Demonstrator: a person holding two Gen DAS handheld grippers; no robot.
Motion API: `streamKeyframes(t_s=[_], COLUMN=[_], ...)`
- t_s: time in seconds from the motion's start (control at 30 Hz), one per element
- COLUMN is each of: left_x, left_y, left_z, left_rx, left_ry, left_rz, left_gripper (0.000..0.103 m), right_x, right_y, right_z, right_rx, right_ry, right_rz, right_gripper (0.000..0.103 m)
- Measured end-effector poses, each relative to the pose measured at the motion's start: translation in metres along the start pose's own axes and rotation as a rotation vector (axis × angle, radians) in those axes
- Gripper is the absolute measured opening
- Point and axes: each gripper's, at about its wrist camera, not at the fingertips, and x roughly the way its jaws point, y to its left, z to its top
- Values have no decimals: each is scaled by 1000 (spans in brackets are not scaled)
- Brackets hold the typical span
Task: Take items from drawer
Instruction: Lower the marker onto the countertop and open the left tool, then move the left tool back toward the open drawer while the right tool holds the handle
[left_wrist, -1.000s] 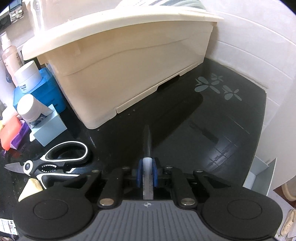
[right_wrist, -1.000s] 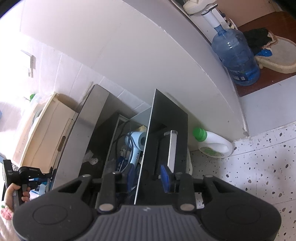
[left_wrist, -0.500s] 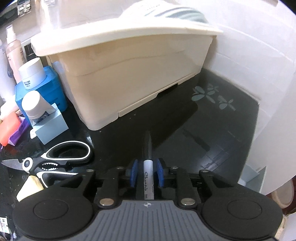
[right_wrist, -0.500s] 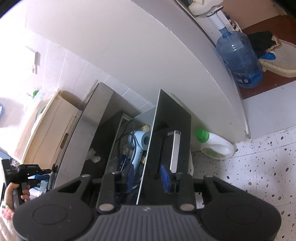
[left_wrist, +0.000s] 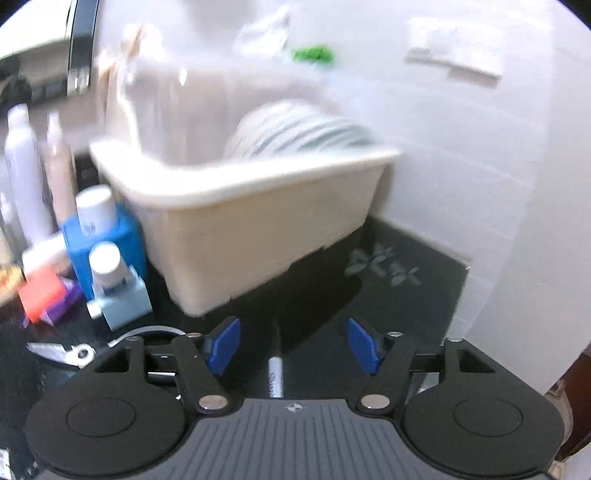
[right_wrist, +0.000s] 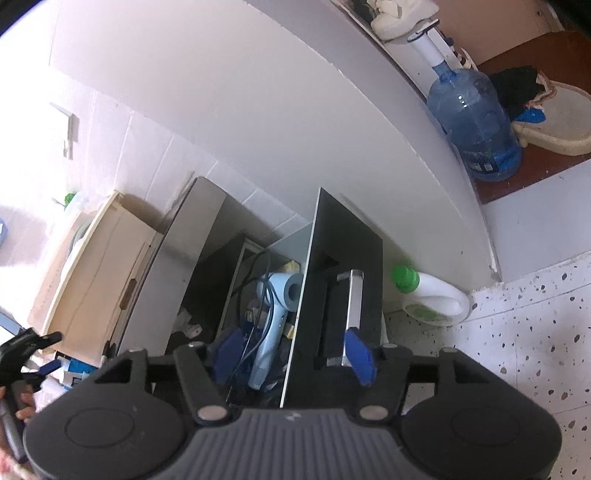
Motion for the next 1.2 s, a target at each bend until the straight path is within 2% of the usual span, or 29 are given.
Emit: streamKeyframes(t_s=[0.07, 0.2, 0.33, 0.53, 0.7, 0.83, 0.9, 1.03, 1.2], left_x=[-17, -46, -67, -80, -83, -74, -69, -65, -66], left_y=[-10, -30, -48, -71, -92, -97, -98, -100, -98], left_z=[-9, -33, -67, -122, -165, -192, -205, -227, -247], left_rx=[20, 40, 6, -9, 102, 71, 46, 68, 73], left_ry=[-35, -68, -110, -147, -160, -60, -14, 29, 75], left_rz=[-49, -139, -192, -167, -139, -195, -193, -168, -151], left_gripper=[72, 82, 82, 82, 84, 84, 84, 84, 84], right_x=[2, 9, 17, 29, 40, 52, 55, 59, 75], right_y=[-1, -4, -4, -3, -2, -7, -12, -17, -19], right_z=[1, 6, 10, 6, -1, -7, -9, -13, -11], right_rx=[-1, -5, -59, -201, -294, -320, -294, -277, -285], right_ry=[-13, -26, -11, 23, 64, 88, 73, 10, 60], right_rz=[-6, -26, -38, -69, -91, -101, -87, -90, -117], right_gripper=[80, 91, 103, 103, 103, 103, 103, 103, 103])
